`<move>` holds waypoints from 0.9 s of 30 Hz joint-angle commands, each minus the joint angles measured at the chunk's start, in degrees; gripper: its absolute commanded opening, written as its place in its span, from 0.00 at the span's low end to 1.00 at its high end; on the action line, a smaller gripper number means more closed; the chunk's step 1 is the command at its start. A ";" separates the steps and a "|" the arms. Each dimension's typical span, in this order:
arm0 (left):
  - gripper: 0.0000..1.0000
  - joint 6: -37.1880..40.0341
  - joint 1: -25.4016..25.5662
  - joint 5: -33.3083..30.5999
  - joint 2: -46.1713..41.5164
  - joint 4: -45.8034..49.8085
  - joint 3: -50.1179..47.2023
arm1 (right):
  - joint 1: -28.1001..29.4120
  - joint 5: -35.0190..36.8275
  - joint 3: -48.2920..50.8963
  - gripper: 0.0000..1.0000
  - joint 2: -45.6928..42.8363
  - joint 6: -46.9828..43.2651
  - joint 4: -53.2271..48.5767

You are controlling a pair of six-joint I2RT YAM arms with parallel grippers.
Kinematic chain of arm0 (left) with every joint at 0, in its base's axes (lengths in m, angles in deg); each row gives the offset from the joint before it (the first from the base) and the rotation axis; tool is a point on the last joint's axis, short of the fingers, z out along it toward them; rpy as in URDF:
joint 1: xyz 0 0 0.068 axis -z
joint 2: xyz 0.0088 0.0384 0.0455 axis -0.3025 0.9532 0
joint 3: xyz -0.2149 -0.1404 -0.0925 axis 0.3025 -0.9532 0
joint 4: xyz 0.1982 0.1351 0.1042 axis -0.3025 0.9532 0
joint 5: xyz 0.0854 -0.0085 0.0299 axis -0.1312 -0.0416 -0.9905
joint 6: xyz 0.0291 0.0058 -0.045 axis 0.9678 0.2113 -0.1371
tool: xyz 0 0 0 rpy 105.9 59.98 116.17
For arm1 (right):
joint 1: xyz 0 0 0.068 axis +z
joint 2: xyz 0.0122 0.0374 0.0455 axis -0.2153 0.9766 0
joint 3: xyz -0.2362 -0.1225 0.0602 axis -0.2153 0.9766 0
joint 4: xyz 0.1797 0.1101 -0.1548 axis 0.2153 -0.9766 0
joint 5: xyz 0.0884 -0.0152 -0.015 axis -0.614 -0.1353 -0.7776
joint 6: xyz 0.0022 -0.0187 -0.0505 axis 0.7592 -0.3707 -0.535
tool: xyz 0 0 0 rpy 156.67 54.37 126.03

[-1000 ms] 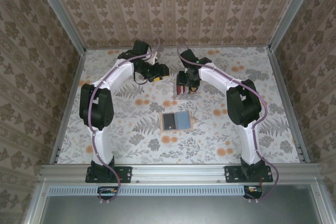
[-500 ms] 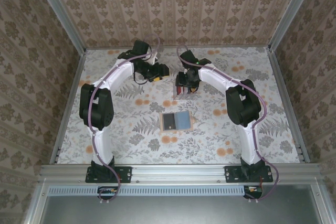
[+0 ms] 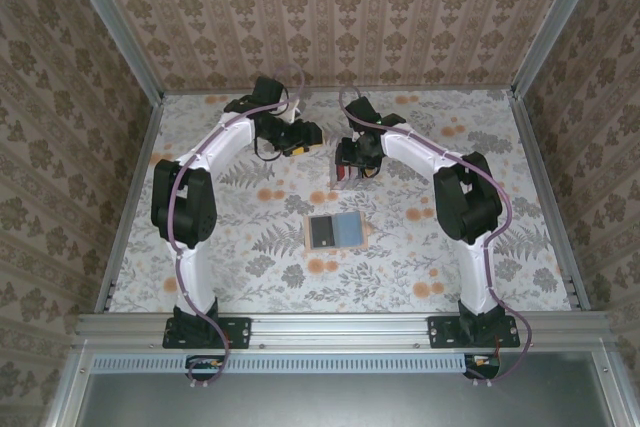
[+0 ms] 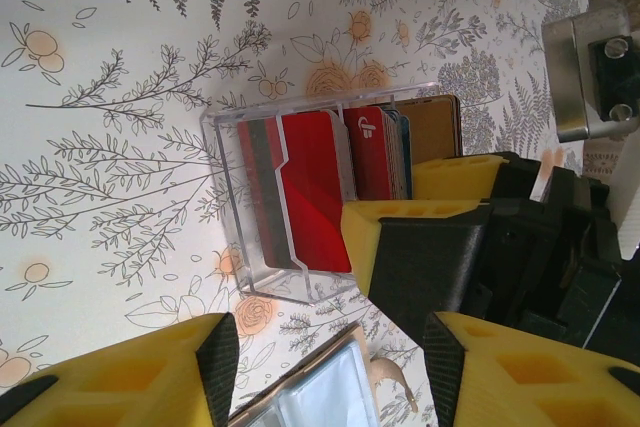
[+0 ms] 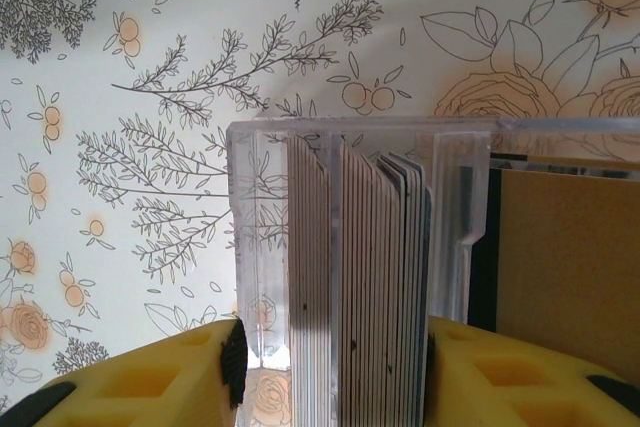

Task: Put the credit cards into the card holder
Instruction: Pick up the credit card from the storage box.

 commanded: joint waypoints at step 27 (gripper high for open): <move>0.55 1.25 -0.47 0.75 -0.52 1.08 1.83 | -1.43 -0.20 2.99 0.32 -5.35 0.49 0.36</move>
